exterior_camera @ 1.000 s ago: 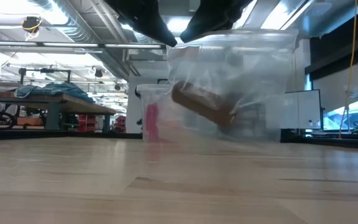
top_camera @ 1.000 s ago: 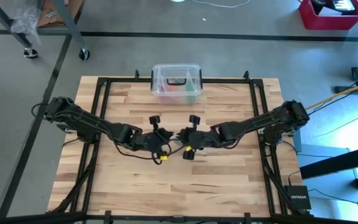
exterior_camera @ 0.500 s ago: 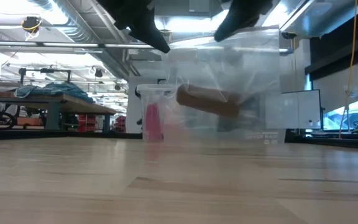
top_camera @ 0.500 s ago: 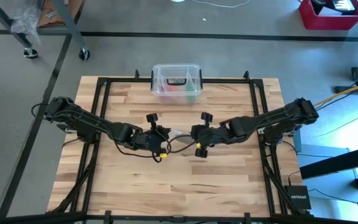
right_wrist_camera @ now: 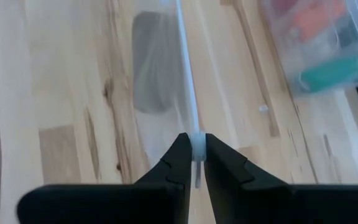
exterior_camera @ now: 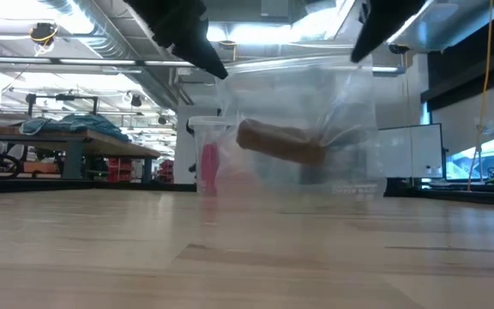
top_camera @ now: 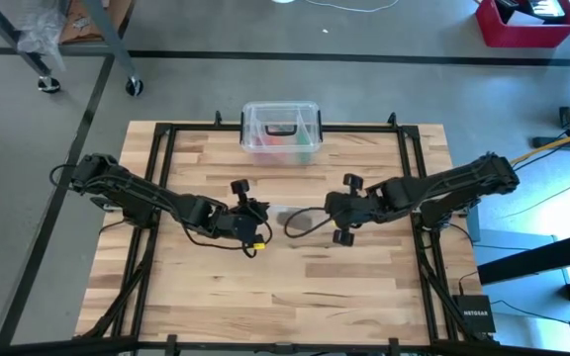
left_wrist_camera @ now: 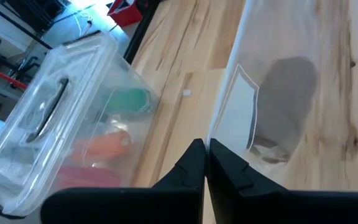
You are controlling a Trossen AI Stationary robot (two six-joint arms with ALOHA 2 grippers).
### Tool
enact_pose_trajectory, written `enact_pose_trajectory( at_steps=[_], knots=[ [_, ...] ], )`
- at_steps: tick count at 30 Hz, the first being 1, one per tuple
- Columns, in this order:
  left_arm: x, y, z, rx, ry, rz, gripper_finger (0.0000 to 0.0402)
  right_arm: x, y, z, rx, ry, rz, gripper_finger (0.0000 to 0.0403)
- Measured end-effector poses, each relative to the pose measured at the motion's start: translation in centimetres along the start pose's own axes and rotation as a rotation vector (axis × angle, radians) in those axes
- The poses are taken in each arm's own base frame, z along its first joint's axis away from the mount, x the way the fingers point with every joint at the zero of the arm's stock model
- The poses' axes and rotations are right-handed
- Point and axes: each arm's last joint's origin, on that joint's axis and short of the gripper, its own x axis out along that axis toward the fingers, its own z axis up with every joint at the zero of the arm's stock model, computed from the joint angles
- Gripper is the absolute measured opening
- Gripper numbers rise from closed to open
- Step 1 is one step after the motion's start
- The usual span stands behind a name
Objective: Roll bandage
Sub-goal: Close the transparent zip bag, then open the transparent bin
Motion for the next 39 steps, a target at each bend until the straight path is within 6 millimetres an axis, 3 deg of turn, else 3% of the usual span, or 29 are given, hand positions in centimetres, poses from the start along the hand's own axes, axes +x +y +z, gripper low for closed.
enact_pose_trajectory(
  at_steps=[11,17,20,27,33,39],
  knots=[
    [-0.1,-0.1,0.1,0.008,-0.009,-0.005,0.0,-0.3,-0.1,-0.3,0.016,0.032,0.046,0.004],
    [-0.4,-0.3,0.6,-0.048,-0.044,-0.019,0.002,-0.2,0.1,-0.1,0.026,0.019,0.096,0.0043],
    [-1.0,-0.5,1.3,-0.097,-0.067,-0.051,0.0048,-0.2,0.1,0.0,0.028,0.012,0.093,0.0066],
    [-2.9,-0.4,2.9,-0.135,-0.123,-0.096,0.0144,-0.2,-0.1,0.2,-0.004,-0.013,0.066,0.017],
    [-3.5,2.9,3.2,-0.212,-0.126,-0.055,0.019,0.9,-3.4,1.0,0.051,0.001,-0.027,0.0214],
    [-1.5,7.7,2.5,-0.273,-0.035,0.079,0.0196,3.4,-9.8,1.0,0.16,0.001,-0.158,0.0209]
  ],
)
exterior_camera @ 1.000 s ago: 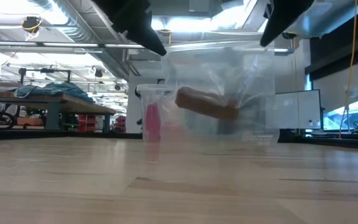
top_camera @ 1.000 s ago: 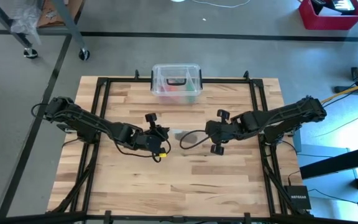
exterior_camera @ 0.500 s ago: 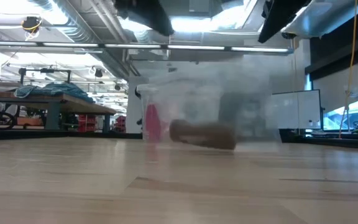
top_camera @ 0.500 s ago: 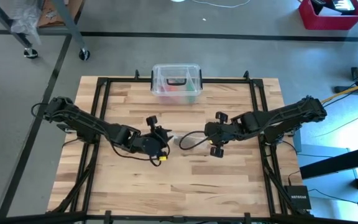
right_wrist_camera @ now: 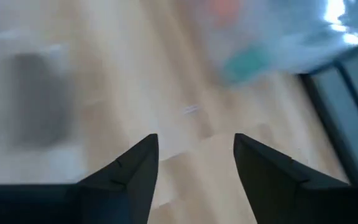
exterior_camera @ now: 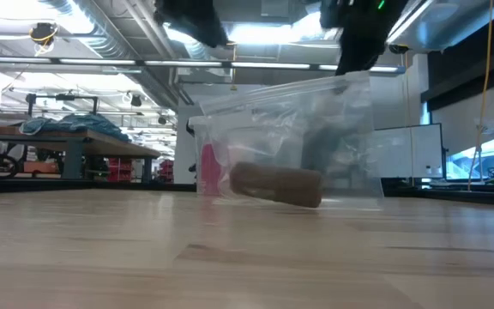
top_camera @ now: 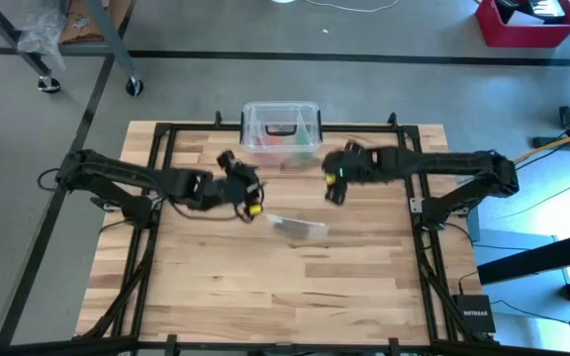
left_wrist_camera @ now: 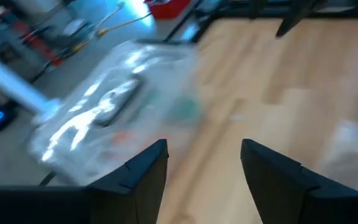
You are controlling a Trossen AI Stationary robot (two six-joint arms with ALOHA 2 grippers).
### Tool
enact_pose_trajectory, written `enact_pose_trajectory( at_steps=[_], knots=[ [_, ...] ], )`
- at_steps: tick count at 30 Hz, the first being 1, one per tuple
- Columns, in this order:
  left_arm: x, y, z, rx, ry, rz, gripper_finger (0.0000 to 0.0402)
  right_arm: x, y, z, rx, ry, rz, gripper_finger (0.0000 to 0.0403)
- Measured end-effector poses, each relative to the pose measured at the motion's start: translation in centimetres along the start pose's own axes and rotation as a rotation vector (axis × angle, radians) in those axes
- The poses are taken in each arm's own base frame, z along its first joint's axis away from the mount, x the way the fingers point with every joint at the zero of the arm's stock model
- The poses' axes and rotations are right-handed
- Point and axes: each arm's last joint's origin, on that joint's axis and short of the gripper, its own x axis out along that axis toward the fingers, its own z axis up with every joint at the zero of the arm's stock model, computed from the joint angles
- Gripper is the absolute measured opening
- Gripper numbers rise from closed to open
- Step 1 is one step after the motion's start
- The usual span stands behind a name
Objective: Roll bandage
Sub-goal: Open the transparent bin
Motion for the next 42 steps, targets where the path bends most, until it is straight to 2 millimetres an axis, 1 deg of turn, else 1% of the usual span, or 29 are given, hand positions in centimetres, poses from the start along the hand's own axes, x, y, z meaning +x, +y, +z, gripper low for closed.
enact_pose_trajectory(
  at_steps=[3,6,9,12,14,16,18,20,24,26,30,33,37,41,42],
  knots=[
    [1.5,2.6,0.0,-0.013,0.051,0.091,0.0196,1.7,-4.1,0.5,0.103,-0.03,-0.084,0.0202],
    [3.2,5.2,-0.1,-0.011,0.097,0.175,0.0196,2.9,-8.1,1.0,0.227,-0.118,-0.13,0.0198],
    [4.8,7.9,-0.2,-0.01,0.139,0.166,0.0196,3.5,-11.4,1.0,0.336,-0.194,-0.116,0.0198],
    [6.3,10.8,-0.3,-0.045,0.153,0.154,0.0196,3.9,-13.7,1.2,0.451,-0.276,-0.112,0.0199],
    [7.0,12.5,-0.3,-0.083,0.137,0.149,0.0196,4.3,-14.8,1.3,0.491,-0.306,-0.109,0.0199],
    [7.7,13.8,-0.3,-0.116,0.116,0.111,0.0196,4.9,-15.7,1.5,0.507,-0.343,-0.081,0.0199],
    [8.8,14.5,-0.4,-0.125,0.104,0.068,0.0196,5.7,-16.3,1.8,0.506,-0.382,-0.027,0.0199],
    [10.1,14.9,-0.7,-0.128,0.1,0.063,0.0196,6.9,-16.5,2.0,0.507,-0.386,0.015,0.0199],
    [12.8,15.3,-1.3,-0.119,0.098,0.085,0.0196,9.0,-16.5,2.0,0.508,-0.359,0.023,0.0199],
    [13.7,15.2,-1.6,-0.112,0.108,0.088,0.0196,9.6,-16.5,2.0,0.502,-0.355,0.023,0.0199],
    [15.0,15.2,-2.1,-0.137,0.116,0.095,0.0196,9.9,-16.6,1.7,0.467,-0.326,-0.039,0.0199],
    [16.7,15.0,-3.4,-0.124,0.182,0.092,0.0196,9.9,-16.6,1.6,0.446,-0.304,-0.072,0.0199],
    [18.3,15.0,-4.4,-0.164,0.217,0.1,0.0196,10.0,-16.6,1.4,0.42,-0.281,-0.083,0.0199],
    [19.0,14.7,-5.1,-0.168,0.255,0.098,0.0196,9.9,-16.6,1.1,0.382,-0.238,-0.132,0.0199],
    [19.1,14.7,-5.2,-0.162,0.262,0.096,0.0196,9.9,-16.5,0.8,0.371,-0.195,-0.158,0.0199]
  ],
)
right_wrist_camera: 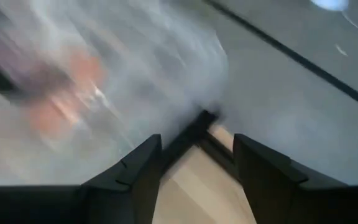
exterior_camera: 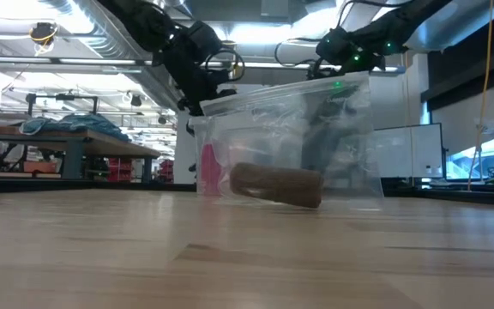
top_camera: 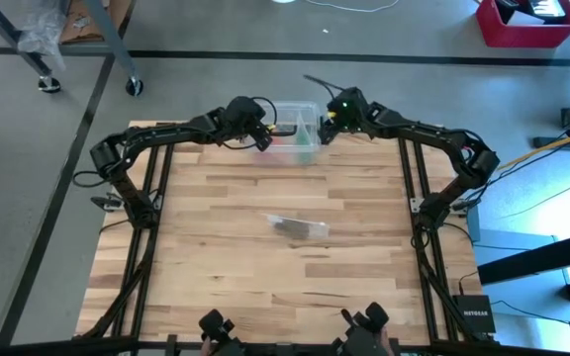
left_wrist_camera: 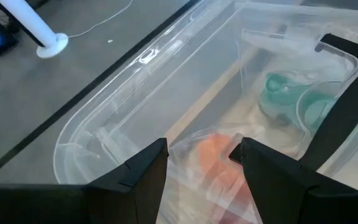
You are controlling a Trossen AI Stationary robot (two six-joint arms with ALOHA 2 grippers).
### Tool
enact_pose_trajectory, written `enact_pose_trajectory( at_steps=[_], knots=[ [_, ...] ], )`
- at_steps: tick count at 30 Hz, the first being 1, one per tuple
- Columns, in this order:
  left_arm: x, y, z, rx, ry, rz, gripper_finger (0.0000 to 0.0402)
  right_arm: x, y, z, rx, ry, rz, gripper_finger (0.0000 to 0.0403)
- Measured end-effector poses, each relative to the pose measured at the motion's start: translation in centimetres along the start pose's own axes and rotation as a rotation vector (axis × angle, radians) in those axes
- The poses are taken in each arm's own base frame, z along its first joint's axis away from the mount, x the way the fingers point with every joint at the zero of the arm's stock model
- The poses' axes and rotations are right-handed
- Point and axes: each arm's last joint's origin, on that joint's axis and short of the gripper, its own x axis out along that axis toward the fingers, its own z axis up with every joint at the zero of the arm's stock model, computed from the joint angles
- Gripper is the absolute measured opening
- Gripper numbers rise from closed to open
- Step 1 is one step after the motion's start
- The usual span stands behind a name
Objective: Roll bandage
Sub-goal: Open the transparent bin
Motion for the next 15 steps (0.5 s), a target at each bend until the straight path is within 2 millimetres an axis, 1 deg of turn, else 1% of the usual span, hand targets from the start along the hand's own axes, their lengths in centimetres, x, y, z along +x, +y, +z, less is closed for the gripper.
enact_pose_trajectory(
  at_steps=[2,4,6,9,12,15],
  knots=[
    [0.1,0.0,-0.1,0.014,0.006,-0.001,0.0196,0.3,-0.2,-0.8,-0.034,0.073,-0.052,0.0199],
    [0.1,-0.1,-0.1,0.019,0.006,-0.001,0.0196,0.1,-0.4,-1.0,-0.065,0.112,-0.104,0.0199],
    [0.1,0.0,-0.1,0.025,0.002,0.001,0.0196,-0.2,-0.5,-0.5,-0.085,0.102,-0.122,0.0199],
    [0.1,-0.1,0.0,0.044,-0.014,0.0,0.0196,-0.8,-0.4,0.6,-0.09,0.075,-0.101,0.0199],
    [-0.7,0.0,0.9,0.069,-0.041,0.002,0.0196,-1.6,-0.1,2.8,-0.094,-0.043,0.03,0.0199],
    [-2.1,0.1,1.8,0.086,-0.073,0.002,0.0196,-1.6,0.5,3.9,-0.102,-0.16,0.223,0.0199]
  ],
)
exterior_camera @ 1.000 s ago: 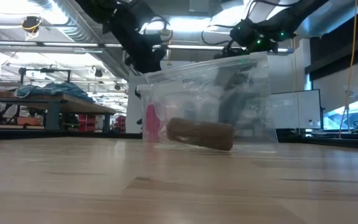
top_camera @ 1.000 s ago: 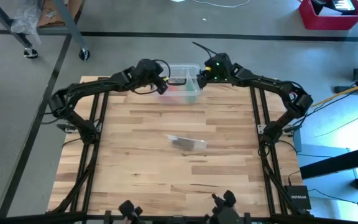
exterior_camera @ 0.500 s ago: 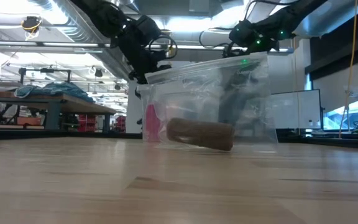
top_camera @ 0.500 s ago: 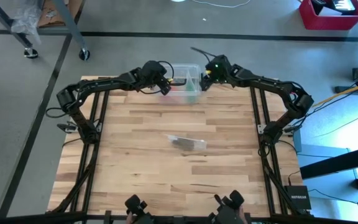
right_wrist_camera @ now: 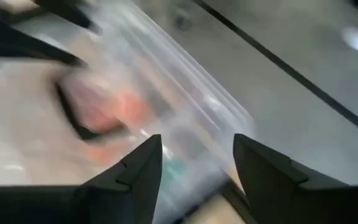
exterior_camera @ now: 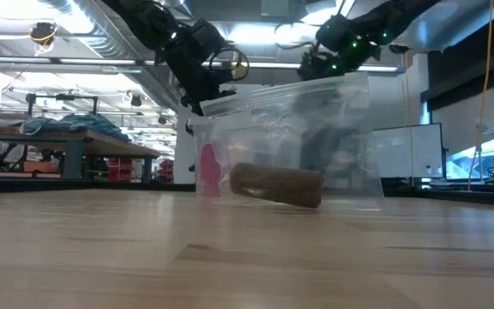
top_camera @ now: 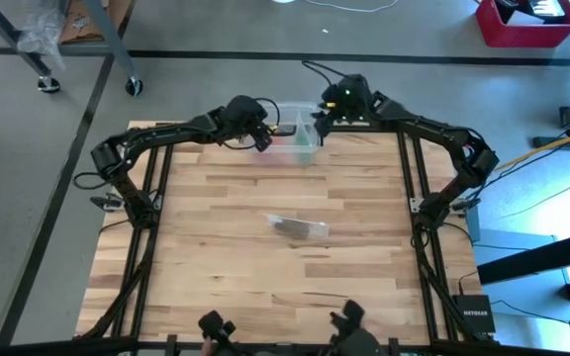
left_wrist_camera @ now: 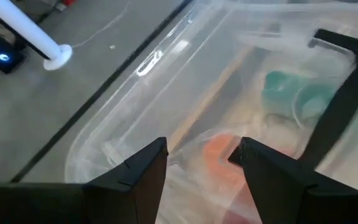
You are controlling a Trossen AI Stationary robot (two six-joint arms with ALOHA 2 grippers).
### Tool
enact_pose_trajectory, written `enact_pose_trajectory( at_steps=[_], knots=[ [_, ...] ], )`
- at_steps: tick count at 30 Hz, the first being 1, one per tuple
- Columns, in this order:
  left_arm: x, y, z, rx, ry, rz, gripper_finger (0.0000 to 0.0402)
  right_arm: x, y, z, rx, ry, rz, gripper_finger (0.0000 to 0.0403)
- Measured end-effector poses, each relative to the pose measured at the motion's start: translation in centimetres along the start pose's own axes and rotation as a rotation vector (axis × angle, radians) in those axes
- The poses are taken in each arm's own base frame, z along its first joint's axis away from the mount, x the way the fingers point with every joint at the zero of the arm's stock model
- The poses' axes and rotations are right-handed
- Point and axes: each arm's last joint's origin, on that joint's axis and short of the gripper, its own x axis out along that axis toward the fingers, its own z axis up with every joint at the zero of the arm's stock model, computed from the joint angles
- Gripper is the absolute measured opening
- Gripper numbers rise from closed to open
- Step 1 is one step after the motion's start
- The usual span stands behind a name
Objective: Roll bandage
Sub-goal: Open the transparent bin
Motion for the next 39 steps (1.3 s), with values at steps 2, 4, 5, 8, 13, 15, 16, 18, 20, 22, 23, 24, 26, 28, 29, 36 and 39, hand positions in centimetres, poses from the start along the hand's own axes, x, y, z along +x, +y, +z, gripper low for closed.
enact_pose_trajectory(
  at_steps=[2,4,5,8,13,15,16,18,20,22,23,24,26,28,29,36,39],
  knots=[
    [-1.4,0.4,0.5,-0.001,-0.014,0.001,0.0196,0.6,0.2,0.2,-0.006,-0.046,0.092,0.0199],
    [-2.9,0.9,0.9,-0.006,-0.025,0.012,0.0196,1.5,0.4,0.0,-0.01,-0.055,0.136,0.0199],
    [-3.4,1.4,0.8,-0.005,-0.004,0.026,0.0196,2.0,0.5,-0.1,-0.012,-0.053,0.14,0.0199],
    [-4.0,2.2,-0.3,0.005,0.096,0.079,0.0196,3.6,0.7,-1.1,-0.013,-0.011,0.144,0.0199],
    [-4.3,3.1,-1.2,-0.021,0.184,0.095,0.0196,5.0,1.2,-1.8,-0.046,0.016,0.154,0.0199],
    [-4.3,3.1,-1.5,-0.016,0.213,0.092,0.0196,5.1,1.2,-1.9,-0.048,0.019,0.155,0.0199],
    [-4.3,3.1,-1.5,-0.021,0.215,0.092,0.0196,5.1,1.2,-1.9,-0.048,0.022,0.156,0.0199],
    [-4.3,3.1,-1.6,-0.023,0.224,0.091,0.0196,5.1,1.1,-2.0,-0.046,0.025,0.15,0.0199],
    [-4.4,3.1,-1.6,-0.024,0.224,0.086,0.0196,5.1,1.1,-2.0,-0.047,0.027,0.143,0.0199],
    [-4.4,3.0,-1.6,-0.03,0.221,0.05,0.0196,5.1,1.1,-2.0,-0.046,0.029,0.14,0.0199],
    [-4.4,3.0,-1.6,-0.035,0.218,0.024,0.0196,5.1,1.1,-2.0,-0.046,0.031,0.14,0.0199],
    [-4.5,3.0,-1.6,-0.035,0.214,0.005,0.0196,5.1,1.1,-2.0,-0.046,0.033,0.141,0.0199],
    [-4.9,3.3,-1.5,-0.047,0.202,-0.033,0.0193,5.1,1.1,-2.1,-0.044,0.037,0.141,0.0199],
    [-5.3,3.9,-1.4,-0.072,0.19,-0.044,0.0189,5.1,1.1,-2.1,-0.037,0.038,0.14,0.0199],
    [-5.4,4.3,-1.5,-0.092,0.192,-0.054,0.0186,5.1,1.1,-2.1,-0.037,0.038,0.14,0.0199],
    [-4.5,4.9,-4.0,-0.128,0.307,-0.051,0.0173,5.1,1.1,-2.1,-0.036,0.04,0.14,0.0199],
    [-4.2,4.6,-5.5,-0.12,0.375,-0.016,0.0172,5.2,1.1,-2.1,-0.04,0.04,0.141,0.0199]
  ],
)
